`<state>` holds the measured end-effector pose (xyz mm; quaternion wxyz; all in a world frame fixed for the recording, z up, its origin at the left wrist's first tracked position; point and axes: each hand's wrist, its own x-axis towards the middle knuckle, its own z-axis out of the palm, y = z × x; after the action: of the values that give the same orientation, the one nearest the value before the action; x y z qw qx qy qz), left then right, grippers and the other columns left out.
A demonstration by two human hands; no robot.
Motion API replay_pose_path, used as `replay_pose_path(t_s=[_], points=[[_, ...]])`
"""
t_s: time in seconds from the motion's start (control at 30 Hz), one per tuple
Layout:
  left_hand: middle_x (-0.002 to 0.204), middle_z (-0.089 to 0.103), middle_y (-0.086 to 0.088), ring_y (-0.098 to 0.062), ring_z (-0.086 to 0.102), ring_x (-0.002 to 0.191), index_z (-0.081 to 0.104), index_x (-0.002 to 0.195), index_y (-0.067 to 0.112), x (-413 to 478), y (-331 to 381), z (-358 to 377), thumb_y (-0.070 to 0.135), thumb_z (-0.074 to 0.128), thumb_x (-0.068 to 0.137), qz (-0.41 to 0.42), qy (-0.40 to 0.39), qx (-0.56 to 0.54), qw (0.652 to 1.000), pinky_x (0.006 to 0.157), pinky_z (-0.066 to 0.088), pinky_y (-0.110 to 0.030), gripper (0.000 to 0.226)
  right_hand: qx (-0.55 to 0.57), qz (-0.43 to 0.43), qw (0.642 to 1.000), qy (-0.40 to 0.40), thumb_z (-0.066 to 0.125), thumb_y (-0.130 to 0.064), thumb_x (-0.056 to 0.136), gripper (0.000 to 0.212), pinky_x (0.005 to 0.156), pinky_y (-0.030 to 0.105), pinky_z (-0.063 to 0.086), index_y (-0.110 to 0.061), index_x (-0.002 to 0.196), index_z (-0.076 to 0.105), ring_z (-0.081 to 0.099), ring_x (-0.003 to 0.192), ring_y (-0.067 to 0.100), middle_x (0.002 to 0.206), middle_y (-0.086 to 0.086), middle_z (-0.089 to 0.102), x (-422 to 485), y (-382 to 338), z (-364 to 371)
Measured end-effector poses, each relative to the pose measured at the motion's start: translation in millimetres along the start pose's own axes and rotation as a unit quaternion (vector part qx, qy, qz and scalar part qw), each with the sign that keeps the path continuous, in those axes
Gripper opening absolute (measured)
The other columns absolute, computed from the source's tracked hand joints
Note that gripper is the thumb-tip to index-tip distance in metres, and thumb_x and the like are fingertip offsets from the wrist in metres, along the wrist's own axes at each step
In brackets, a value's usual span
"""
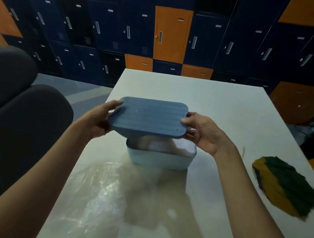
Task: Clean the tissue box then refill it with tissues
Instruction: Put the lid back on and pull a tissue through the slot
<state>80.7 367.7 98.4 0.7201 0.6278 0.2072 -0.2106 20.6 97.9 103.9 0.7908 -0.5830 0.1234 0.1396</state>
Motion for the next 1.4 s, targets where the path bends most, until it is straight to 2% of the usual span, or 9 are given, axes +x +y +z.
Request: replay_pose_path(t_s=[0.27, 0.4, 0.5, 0.67, 0.87, 1.0, 1.17, 1.27, 1.4], points=[[0.1, 0.064, -0.005, -0.016, 0.06, 0.079, 0.064, 0.103, 0.016, 28.5, -36.0, -14.8, 0.035, 0.07, 0.087, -0.02, 0.017, 0.099, 0.995, 0.06, 0.051, -0.027, 0.026, -0.243, -0.037, 0.961, 0.122, 0.065, -0.03, 0.089, 0.027, 0.062, 0.026, 0.049, -0.005, 0.099, 0.066, 0.056, 0.062, 0.013, 0.079, 0.001, 0.061, 12.0, 16.6, 15.6], [0.089, 0.057, -0.001, -0.014, 0.051, 0.075, 0.062, 0.09, 0.024, 30.4, -41.5, -3.1, 0.042, 0.062, 0.092, -0.012, 0.007, 0.149, 0.989, 0.064, 0.044, -0.025, 0.017, -0.282, -0.041, 0.95, 0.129, 0.065, -0.03, 0.089, 0.023, 0.065, 0.027, 0.047, -0.008, 0.094, 0.067, 0.055, 0.063, 0.012, 0.078, 0.001, 0.061, 8.4, 13.0, 3.1], [0.09, 0.055, -0.001, -0.015, 0.048, 0.075, 0.065, 0.1, 0.025, 33.5, -42.5, 0.8, 0.043, 0.059, 0.094, 0.011, -0.042, 0.16, 0.986, 0.062, 0.04, -0.025, 0.021, -0.299, -0.048, 0.944, 0.128, 0.065, -0.029, 0.089, 0.019, 0.066, 0.026, 0.045, -0.009, 0.091, 0.067, 0.054, 0.066, 0.013, 0.08, 0.002, 0.061, 2.8, 11.6, -7.3], [0.101, 0.057, 0.002, -0.014, 0.052, 0.088, 0.061, 0.109, 0.018, 44.1, -38.9, 12.7, 0.04, 0.059, 0.094, 0.096, -0.087, 0.159, 0.979, 0.07, 0.042, -0.029, 0.026, -0.304, -0.075, 0.941, 0.127, 0.062, -0.018, 0.092, 0.011, 0.051, 0.008, 0.042, -0.018, 0.081, 0.064, 0.052, 0.064, 0.01, 0.077, -0.002, 0.061, -1.1, 14.7, -19.2], [0.083, 0.061, 0.005, -0.008, 0.056, 0.07, 0.055, 0.095, 0.019, 53.7, -40.1, 32.0, 0.038, 0.059, 0.094, 0.167, -0.083, 0.143, 0.972, 0.063, 0.043, -0.024, 0.019, -0.272, -0.064, 0.951, 0.134, 0.063, -0.023, 0.092, 0.009, 0.08, 0.046, 0.053, -0.015, 0.09, 0.066, 0.057, 0.073, 0.019, 0.089, 0.008, 0.065, 4.1, 29.7, -26.7], [0.081, 0.062, 0.003, -0.007, 0.057, 0.068, 0.057, 0.095, 0.014, 59.3, -39.6, 34.7, 0.036, 0.061, 0.094, 0.219, -0.092, 0.182, 0.954, 0.06, 0.045, -0.019, 0.023, -0.274, -0.072, 0.949, 0.143, 0.061, -0.026, 0.093, 0.012, 0.088, 0.052, 0.053, -0.015, 0.089, 0.064, 0.064, 0.083, 0.028, 0.094, 0.011, 0.067, 4.8, 32.2, -36.3], [0.082, 0.059, -0.004, -0.012, 0.054, 0.071, 0.057, 0.094, 0.008, 62.9, -51.6, 29.7, 0.035, 0.065, 0.092, 0.198, -0.098, 0.188, 0.957, 0.06, 0.04, -0.021, 0.029, -0.298, -0.097, 0.938, 0.147, 0.06, -0.031, 0.093, 0.016, 0.086, 0.045, 0.055, -0.016, 0.091, 0.065, 0.065, 0.093, 0.024, 0.093, 0.003, 0.067, 9.9, 30.3, -40.4], [0.083, 0.059, -0.002, -0.011, 0.051, 0.071, 0.057, 0.095, 0.007, 62.2, -52.0, 28.8, 0.04, 0.07, 0.085, 0.197, -0.106, 0.21, 0.952, 0.059, 0.039, -0.018, 0.037, -0.338, -0.116, 0.918, 0.174, 0.058, -0.033, 0.093, 0.018, 0.071, 0.03, 0.051, -0.015, 0.092, 0.063, 0.06, 0.084, 0.015, 0.09, -0.002, 0.065, 12.9, 28.7, -41.9], [0.105, 0.066, -0.006, -0.017, 0.061, 0.083, 0.056, 0.117, 0.014, 58.2, -42.9, 39.1, 0.03, 0.062, 0.095, 0.202, -0.108, 0.315, 0.921, 0.068, 0.05, -0.026, 0.028, -0.369, -0.117, 0.899, 0.204, 0.057, -0.032, 0.093, 0.019, 0.065, 0.025, 0.045, -0.014, 0.097, 0.064, 0.056, 0.081, 0.01, 0.09, -0.005, 0.063, 12.6, 30.0, -45.9]])
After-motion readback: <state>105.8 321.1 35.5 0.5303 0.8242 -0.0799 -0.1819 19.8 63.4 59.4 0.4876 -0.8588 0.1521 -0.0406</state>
